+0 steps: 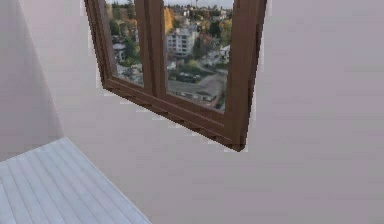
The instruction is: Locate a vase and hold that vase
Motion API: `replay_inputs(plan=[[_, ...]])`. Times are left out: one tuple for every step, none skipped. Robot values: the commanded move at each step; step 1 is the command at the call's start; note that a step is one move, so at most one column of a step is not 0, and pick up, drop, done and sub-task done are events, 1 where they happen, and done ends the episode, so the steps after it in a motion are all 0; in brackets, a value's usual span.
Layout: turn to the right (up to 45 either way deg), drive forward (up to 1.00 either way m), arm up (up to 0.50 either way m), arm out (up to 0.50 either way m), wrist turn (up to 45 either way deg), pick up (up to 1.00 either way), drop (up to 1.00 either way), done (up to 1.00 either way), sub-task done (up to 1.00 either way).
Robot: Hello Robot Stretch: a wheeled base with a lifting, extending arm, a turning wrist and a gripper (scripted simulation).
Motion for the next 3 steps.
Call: replay_inputs(plan=[[0.0,0.00,0.00,0.26,0.0,0.00,0.00,0.00,0.00],[0.0,0.00,0.00,0.00,45.0,0.00,0.00,0.00,0.00],[0.0,0.00,0.00,0.00,45.0,0.00,0.00,0.00,0.00]])
